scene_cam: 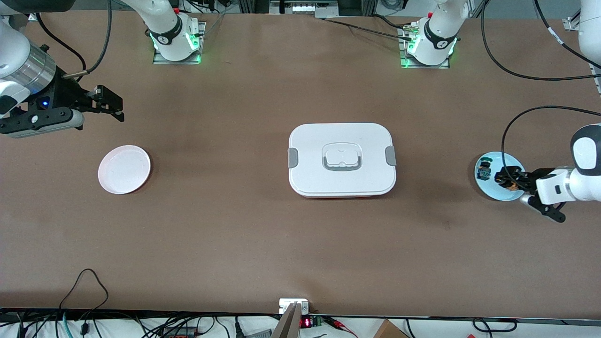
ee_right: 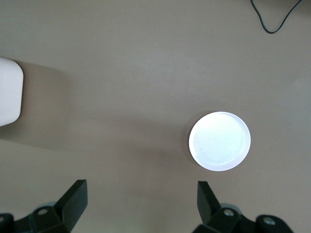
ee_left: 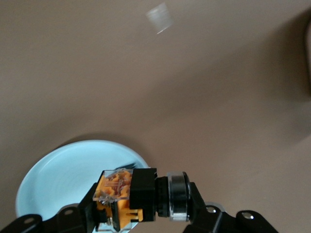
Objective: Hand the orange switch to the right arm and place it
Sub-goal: 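Lift the orange switch and carry it over the white box with the left gripper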
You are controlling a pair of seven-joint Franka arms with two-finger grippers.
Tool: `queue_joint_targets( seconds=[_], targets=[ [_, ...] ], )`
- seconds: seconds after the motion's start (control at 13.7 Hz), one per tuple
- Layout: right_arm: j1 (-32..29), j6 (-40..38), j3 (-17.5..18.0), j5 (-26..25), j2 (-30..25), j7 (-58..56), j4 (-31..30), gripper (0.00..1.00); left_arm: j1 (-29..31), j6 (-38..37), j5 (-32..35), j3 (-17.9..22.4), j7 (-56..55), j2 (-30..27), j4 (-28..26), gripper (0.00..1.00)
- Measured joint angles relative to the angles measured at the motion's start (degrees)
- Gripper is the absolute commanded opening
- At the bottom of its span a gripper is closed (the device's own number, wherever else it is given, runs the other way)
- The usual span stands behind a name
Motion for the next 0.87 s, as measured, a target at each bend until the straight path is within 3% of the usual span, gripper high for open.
queue_joint_targets(
  seconds=[0.22, 0.66, 0.87],
  targets=[
    [0.0, -0.1, 0.0, 0.0, 0.0, 0.0, 0.0, 1.0, -0.1, -4.8, -3.5, -7.5, -0.1, 0.0, 0.7, 0.31],
    [0.0, -0.7, 0.0, 0.0, 0.0, 0.0, 0.0, 1.0, -0.7, -6.3, -12.7, -19.1, 0.7, -0.4, 1.0, 0.31],
    [0.0, -0.7, 0.0, 0.0, 0.0, 0.0, 0.0, 1.0, -4.6, -4.0, -21.8, -21.6, 0.8, -0.1, 0.9, 0.29]
  ],
)
